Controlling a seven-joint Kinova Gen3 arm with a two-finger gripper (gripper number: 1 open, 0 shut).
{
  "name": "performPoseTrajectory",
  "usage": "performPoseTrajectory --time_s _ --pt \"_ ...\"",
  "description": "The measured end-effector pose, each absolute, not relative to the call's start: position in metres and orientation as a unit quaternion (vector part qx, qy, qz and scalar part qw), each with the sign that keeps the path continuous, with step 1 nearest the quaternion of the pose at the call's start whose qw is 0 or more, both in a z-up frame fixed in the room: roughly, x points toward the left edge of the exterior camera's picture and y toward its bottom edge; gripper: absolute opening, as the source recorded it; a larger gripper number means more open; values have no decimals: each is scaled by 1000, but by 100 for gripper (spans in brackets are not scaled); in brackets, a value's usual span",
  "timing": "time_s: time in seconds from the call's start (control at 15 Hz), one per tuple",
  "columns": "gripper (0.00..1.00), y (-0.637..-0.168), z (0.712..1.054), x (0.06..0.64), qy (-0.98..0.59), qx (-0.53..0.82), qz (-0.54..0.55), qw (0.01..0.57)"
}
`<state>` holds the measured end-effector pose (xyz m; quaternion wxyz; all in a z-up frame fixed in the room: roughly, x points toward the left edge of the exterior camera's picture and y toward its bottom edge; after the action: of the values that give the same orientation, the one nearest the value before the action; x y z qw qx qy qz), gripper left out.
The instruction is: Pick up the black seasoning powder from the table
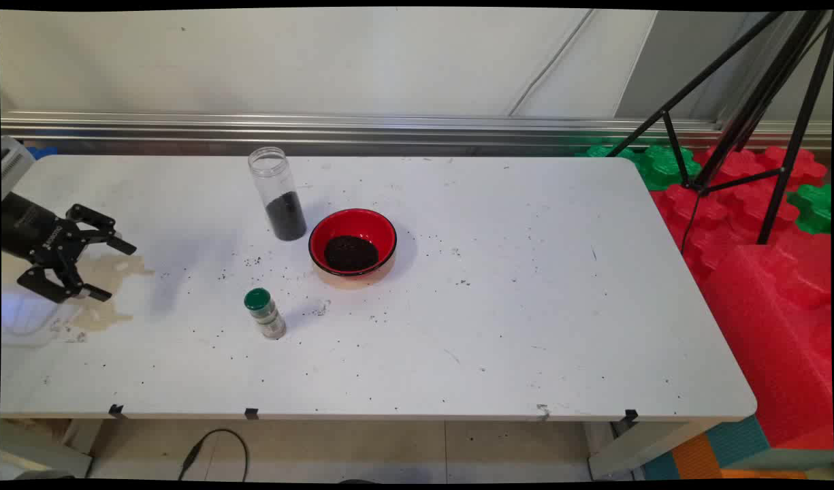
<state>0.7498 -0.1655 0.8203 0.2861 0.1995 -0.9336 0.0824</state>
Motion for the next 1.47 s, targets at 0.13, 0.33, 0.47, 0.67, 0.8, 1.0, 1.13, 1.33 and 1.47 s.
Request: performPoseTrajectory --time_s 0.13,0.33,0.47,0.67,0.8,1.0,1.13,1.33,1.47 --pt "100 -170 822 747 -931 211 83 286" --pt "100 -178 826 742 -924 237 86 286" --pt "100 -184 828 739 -919 257 89 286" --pt "100 -193 830 733 -910 285 95 288" --pt "100 -199 831 729 -903 300 100 290" --pt "100 -209 831 722 -893 319 111 296" --pt "100 -216 830 718 -887 327 120 302" --pt "100 -223 829 714 -881 333 132 309" --pt "100 -229 827 711 -877 335 140 314"
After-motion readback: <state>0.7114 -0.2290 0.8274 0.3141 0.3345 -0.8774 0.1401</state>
